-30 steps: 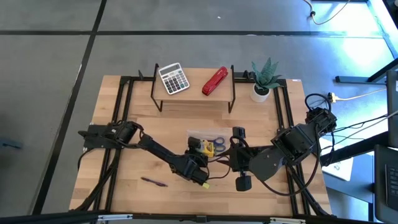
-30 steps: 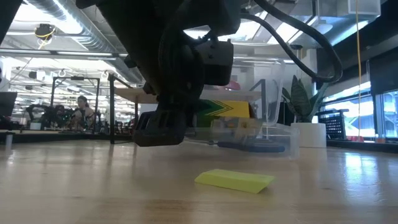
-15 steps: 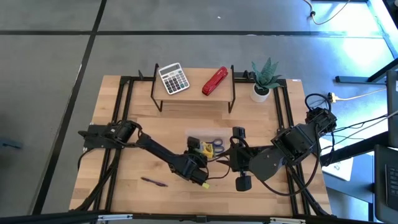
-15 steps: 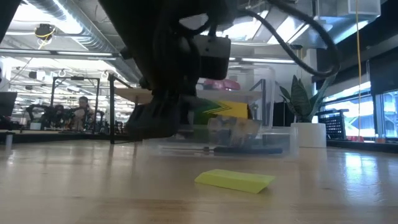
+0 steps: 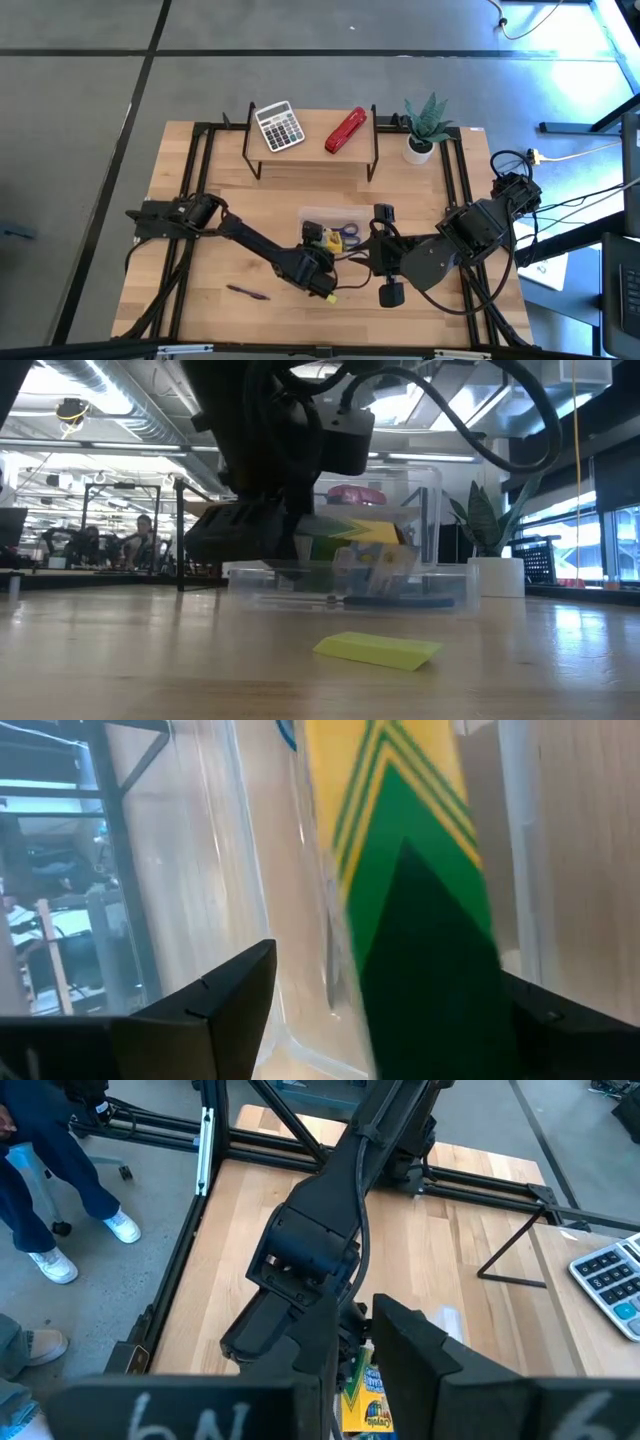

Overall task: Pack school essentials
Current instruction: Put the yellow crayon box into the transparent supply box

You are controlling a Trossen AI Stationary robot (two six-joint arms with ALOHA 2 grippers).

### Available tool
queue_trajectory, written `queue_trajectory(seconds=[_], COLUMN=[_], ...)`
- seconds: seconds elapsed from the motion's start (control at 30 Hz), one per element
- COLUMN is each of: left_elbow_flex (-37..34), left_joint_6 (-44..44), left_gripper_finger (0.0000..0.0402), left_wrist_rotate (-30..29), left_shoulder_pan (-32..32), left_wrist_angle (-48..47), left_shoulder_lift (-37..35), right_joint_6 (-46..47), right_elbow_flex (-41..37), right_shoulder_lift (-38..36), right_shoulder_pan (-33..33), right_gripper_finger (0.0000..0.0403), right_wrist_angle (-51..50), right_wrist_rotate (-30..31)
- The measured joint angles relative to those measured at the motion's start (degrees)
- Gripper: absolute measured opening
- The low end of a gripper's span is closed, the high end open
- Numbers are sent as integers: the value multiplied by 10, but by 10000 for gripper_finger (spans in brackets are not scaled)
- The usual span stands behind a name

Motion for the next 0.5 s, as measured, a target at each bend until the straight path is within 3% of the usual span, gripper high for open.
queue_trajectory(seconds=[0.5], left_elbow_flex=[28], left_joint_6=[-3], left_gripper_finger=[254], left_wrist_rotate=[-9], left_shoulder_pan=[-3], left_wrist_angle=[-38], left_shoulder_lift=[0], right_joint_6=[0], right_elbow_flex=[0], right_shoulder_lift=[0], right_shoulder_pan=[0], right_gripper_finger=[69], right_wrist_angle=[0], right_wrist_rotate=[0])
